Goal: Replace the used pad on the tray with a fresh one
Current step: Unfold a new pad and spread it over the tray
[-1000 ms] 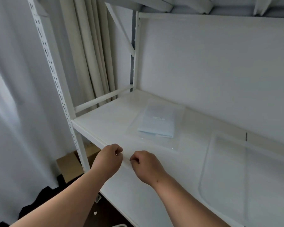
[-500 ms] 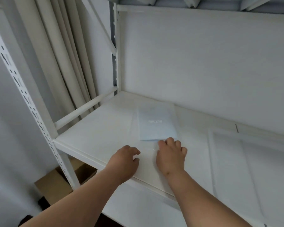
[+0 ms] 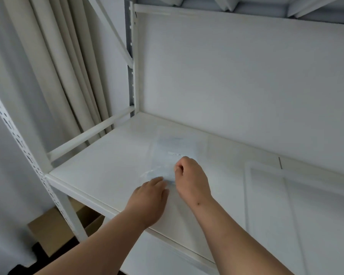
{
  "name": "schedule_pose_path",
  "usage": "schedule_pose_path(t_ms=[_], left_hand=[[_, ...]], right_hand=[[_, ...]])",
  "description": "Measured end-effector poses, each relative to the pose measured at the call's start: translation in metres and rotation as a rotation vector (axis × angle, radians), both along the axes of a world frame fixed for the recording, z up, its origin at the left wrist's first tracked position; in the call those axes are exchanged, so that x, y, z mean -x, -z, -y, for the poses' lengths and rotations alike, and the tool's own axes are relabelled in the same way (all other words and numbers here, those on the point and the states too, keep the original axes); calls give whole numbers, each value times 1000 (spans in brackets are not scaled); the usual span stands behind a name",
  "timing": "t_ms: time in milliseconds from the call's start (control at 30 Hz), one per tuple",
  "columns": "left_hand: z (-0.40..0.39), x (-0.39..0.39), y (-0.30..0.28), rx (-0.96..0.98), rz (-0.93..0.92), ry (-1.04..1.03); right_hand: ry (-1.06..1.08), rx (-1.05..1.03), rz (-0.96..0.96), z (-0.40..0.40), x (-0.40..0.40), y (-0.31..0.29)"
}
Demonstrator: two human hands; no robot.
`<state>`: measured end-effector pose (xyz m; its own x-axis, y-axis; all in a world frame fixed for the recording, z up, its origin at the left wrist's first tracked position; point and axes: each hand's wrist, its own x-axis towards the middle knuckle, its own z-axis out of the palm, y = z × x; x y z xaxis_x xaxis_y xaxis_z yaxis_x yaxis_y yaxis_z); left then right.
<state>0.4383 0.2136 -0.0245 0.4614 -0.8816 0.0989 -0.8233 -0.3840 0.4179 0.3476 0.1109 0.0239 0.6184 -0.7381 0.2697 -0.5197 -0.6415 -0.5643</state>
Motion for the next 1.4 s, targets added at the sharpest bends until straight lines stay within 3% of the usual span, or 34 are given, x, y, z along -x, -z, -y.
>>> schedule_pose_path(t_ms=[200, 267, 400, 467, 567, 667, 833, 1000, 1233, 1400], left_hand=[[17, 6, -5, 109, -364, -350], [27, 6, -10, 197, -631, -465], [40, 4, -26, 555, -1402, -783], [43, 5, -32, 681, -1596, -891], [46, 11, -32, 660, -1773, -885], [48, 8, -28, 544, -1796, -843], [53, 2, -23, 344, -1646, -795], [58, -2, -26, 363, -1400, -723], [54, -4, -35, 519, -1462, -735], [38, 1, -49, 634, -1471, -792]], right_hand=[[0, -69, 54, 5, 2, 0], [-53, -94, 44, 1, -1, 4], [-58, -328, 174, -7, -6, 4], [-30, -461, 268, -9, -9, 1], [-14, -625, 366, -11, -12, -5], [-38, -632, 386, -11, -12, -8], [-40, -634, 381, -13, -11, -5], [-46, -536, 342, -8, -8, -3], [-98, -348, 43, -4, -2, 22], [-3, -604, -21, 3, -6, 25]])
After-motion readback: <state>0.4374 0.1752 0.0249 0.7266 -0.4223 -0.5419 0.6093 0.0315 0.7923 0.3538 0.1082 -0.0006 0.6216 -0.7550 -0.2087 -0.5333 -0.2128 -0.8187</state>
